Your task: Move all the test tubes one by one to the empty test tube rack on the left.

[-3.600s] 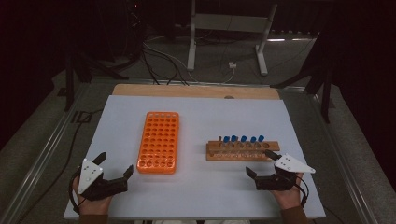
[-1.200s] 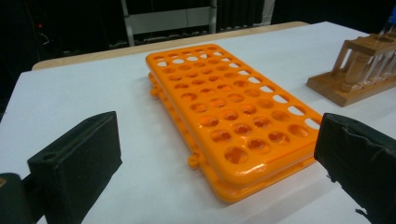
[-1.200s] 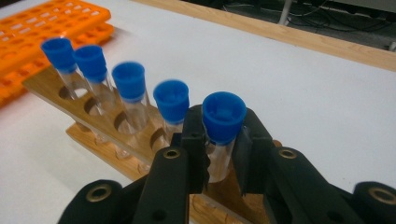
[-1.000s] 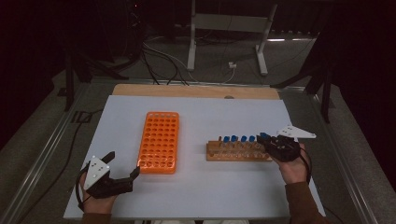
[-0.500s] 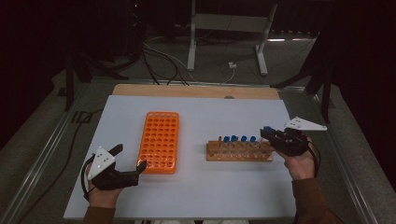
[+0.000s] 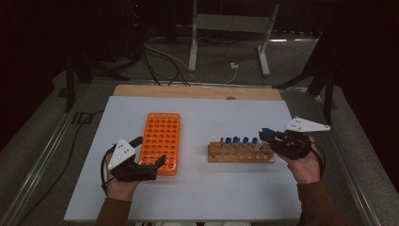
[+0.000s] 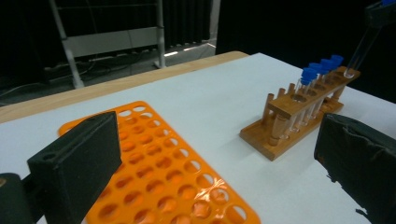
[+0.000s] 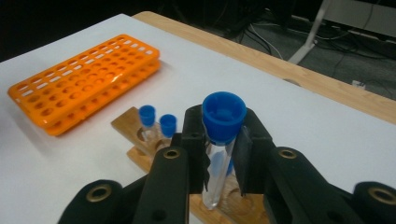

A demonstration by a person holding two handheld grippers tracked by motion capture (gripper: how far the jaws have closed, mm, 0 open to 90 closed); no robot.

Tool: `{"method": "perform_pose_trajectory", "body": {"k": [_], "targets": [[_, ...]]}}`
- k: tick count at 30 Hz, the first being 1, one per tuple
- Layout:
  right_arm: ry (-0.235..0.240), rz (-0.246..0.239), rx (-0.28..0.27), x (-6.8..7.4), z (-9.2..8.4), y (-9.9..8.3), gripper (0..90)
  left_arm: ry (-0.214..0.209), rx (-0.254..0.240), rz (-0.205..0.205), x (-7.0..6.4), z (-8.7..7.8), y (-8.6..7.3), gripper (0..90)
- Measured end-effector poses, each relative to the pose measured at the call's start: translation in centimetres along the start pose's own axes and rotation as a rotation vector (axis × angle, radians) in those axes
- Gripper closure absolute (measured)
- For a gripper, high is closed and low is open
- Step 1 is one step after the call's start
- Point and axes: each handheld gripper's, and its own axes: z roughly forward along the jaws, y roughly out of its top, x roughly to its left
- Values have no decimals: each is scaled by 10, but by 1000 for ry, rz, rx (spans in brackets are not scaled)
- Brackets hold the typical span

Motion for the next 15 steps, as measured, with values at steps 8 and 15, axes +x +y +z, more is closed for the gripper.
{"method": "perform_pose_trajectory", "body": {"k": [8,15], "targets": [[55,-20,-15,16,2,4,765,-47,24,24,-9,18,8,17],[131,-35,-12,38,21,7,765,-97,26,36,-22,32,13,17]]}}
